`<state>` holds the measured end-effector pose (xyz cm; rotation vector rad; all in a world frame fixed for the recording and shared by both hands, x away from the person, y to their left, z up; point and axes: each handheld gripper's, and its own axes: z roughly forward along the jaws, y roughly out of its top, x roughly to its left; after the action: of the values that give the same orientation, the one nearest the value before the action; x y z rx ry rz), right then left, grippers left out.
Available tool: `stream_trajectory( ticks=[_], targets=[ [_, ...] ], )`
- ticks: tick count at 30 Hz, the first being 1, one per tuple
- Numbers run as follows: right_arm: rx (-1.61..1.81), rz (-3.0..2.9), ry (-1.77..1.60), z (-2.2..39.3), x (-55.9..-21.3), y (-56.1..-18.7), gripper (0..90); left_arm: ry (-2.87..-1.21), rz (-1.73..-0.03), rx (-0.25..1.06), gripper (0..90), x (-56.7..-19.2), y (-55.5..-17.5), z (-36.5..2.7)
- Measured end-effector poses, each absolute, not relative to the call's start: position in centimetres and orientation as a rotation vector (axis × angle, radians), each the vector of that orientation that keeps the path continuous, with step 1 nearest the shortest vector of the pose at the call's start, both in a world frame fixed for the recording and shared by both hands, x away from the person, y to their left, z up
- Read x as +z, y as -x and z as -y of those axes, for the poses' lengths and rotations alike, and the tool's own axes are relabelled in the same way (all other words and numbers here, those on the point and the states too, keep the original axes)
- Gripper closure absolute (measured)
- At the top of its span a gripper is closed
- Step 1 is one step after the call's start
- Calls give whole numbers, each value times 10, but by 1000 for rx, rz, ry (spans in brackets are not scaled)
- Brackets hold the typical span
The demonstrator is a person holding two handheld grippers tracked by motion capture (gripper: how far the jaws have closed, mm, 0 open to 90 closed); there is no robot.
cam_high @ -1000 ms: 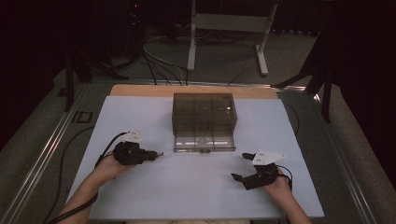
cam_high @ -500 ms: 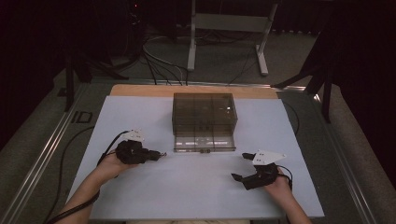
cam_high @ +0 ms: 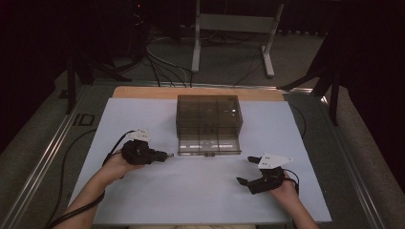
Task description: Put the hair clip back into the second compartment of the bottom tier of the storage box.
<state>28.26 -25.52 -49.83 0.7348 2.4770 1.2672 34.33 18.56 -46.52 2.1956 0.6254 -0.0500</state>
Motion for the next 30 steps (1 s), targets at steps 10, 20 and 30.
stream_trajectory(
  ticks=[10,20,30],
  targets=[
    [1268,-2477,-732,255,-498,-282,114,-2186,-610,-69,843,-462,-347,-178],
    [1261,-2479,-730,255,-498,-282,114,-2172,-592,-88,843,-456,-350,-170],
    [1262,-2481,-726,255,-498,-282,114,-2161,-576,-94,843,-451,-355,-163]
  ],
)
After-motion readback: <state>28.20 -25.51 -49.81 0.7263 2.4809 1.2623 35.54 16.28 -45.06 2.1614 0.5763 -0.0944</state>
